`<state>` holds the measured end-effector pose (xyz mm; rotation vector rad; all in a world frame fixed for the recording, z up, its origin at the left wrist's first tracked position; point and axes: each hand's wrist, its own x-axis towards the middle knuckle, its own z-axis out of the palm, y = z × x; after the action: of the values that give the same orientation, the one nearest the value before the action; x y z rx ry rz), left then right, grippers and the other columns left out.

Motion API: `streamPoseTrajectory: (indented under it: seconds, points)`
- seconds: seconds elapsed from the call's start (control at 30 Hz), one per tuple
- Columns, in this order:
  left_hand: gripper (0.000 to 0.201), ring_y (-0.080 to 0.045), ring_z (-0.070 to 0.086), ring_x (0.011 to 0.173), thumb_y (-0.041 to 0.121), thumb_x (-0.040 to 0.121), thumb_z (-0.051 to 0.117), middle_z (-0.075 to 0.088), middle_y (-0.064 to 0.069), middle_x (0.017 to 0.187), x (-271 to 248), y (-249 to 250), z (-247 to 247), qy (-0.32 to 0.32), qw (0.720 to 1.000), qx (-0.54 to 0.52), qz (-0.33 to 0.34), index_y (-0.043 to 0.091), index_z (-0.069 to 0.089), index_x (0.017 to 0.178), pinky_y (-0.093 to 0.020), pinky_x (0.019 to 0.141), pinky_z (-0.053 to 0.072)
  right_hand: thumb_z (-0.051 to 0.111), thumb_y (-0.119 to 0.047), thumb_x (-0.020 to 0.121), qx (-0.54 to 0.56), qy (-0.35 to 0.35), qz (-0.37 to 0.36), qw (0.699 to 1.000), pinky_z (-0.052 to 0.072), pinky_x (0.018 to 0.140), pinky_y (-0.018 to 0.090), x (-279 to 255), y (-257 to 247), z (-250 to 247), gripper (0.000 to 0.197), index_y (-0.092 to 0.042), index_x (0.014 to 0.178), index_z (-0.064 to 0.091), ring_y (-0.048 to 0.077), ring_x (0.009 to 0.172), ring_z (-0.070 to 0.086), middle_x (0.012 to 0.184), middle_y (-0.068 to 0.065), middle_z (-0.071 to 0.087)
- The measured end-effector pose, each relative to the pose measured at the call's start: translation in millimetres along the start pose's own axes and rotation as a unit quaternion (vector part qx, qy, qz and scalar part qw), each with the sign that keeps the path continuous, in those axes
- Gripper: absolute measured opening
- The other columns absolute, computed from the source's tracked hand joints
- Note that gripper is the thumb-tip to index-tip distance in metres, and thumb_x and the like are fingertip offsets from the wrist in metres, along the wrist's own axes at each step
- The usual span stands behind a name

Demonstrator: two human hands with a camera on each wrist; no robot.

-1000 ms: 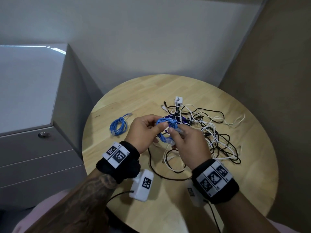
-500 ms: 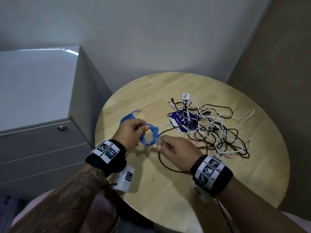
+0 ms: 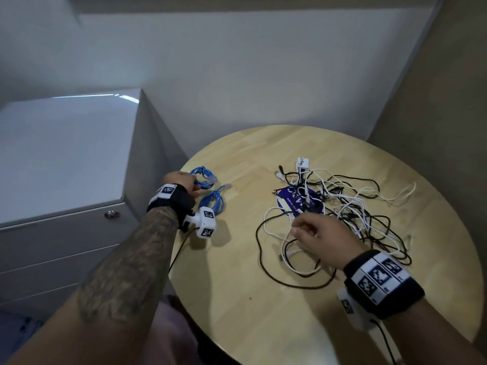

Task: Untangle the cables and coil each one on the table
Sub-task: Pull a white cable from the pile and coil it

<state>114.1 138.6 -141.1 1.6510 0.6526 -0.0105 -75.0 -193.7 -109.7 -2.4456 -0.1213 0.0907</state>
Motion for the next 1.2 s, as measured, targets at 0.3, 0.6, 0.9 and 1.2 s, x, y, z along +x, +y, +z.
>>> streamPoseTrajectory:
  seconds: [0.3, 0.6, 0.9, 1.2]
  points:
    - [0.051, -0.029, 0.065, 0.075, 0.046, 0.077, 0.074, 0.069, -0.011, 0.085, 33, 2, 6, -0.021, 0.928, 0.372, 0.032, -0.003, 0.064, 0.091, -0.033, 0.069, 0.052, 0.067, -0.043, 0.090, -0.057, -0.027, 0.050, 0.997, 0.054, 0.082, 0.033, 14, 8, -8, 0.016, -0.029, 0.096, 0.067, 0.013, 0.086, 0.063, 0.091, -0.008, 0.066]
    - [0.003, -0.015, 0.060, 0.073, 0.022, 0.086, 0.071, 0.067, 0.001, 0.085, -107, 38, 64, -0.138, 0.905, 0.231, 0.330, 0.021, 0.068, 0.085, -0.030, 0.070, 0.051, 0.060, -0.029, 0.093, -0.217, -0.082, 0.040, 0.972, 0.051, 0.085, 0.030, 16, 12, 7, 0.016, -0.029, 0.103, 0.072, 0.024, 0.102, 0.064, 0.106, -0.002, 0.071]
    - [0.033, -0.019, 0.060, 0.105, 0.011, 0.080, 0.062, 0.065, 0.000, 0.109, -187, -58, 113, -0.371, 0.715, 0.488, 0.336, 0.027, 0.069, 0.109, -0.032, 0.091, 0.049, 0.069, -0.027, 0.085, 0.128, -0.033, 0.033, 0.991, 0.051, 0.078, 0.026, -8, -1, -40, 0.010, -0.030, 0.085, 0.078, 0.002, 0.083, 0.066, 0.083, -0.020, 0.072]
    - [0.016, -0.026, 0.053, 0.104, 0.027, 0.087, 0.056, 0.060, -0.005, 0.105, -192, -63, 118, -0.260, 0.654, 0.575, 0.417, 0.019, 0.065, 0.097, -0.036, 0.075, 0.046, 0.057, -0.060, 0.092, -0.045, -0.066, 0.144, 0.986, 0.054, 0.081, 0.033, -10, 9, -36, 0.043, -0.024, 0.080, 0.079, 0.019, 0.080, 0.069, 0.076, -0.005, 0.072]
